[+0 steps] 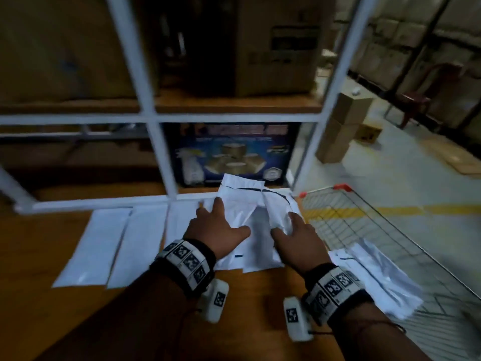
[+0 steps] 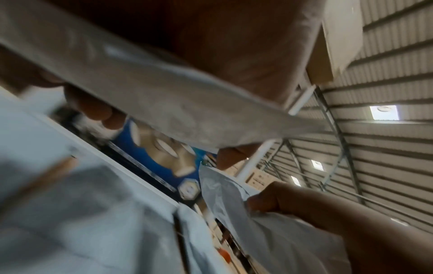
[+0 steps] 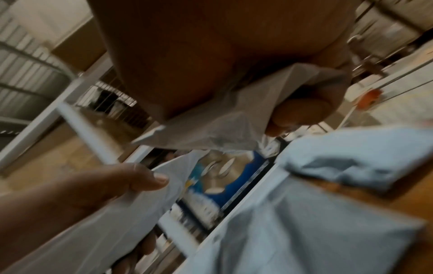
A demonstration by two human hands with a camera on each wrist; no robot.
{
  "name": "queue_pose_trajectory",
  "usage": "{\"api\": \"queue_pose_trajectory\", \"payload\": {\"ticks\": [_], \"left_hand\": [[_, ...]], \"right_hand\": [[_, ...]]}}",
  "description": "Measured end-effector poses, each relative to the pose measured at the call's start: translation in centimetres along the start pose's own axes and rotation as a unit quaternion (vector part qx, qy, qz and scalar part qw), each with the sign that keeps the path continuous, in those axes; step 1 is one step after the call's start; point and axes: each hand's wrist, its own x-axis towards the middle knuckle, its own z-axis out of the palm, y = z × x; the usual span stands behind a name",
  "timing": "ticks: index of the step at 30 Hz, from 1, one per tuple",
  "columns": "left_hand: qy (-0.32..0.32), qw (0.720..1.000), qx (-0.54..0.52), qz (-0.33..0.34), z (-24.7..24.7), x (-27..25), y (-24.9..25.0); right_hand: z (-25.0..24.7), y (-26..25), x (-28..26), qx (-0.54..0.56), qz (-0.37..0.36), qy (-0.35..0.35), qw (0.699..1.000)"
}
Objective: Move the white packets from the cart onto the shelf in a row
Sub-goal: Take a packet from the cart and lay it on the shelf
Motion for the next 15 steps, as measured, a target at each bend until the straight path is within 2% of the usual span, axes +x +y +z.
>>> {"api": "queue_pose_trajectory", "payload": {"ticks": [7,15], "left_hand": [[0.035,0.997,0.000,-0.075,-5.9,-1.7,-16.8],[0.069,0.981,0.040,-0.176,-10.6,-2.7,-35.1]], "right_hand": [[10.7,-12.7,-3.6,-0.071,-0.052,-0.018,0.996],[24.7,-23.5,-8.3,-0.102,-0.098,-0.110,0.984]]}}
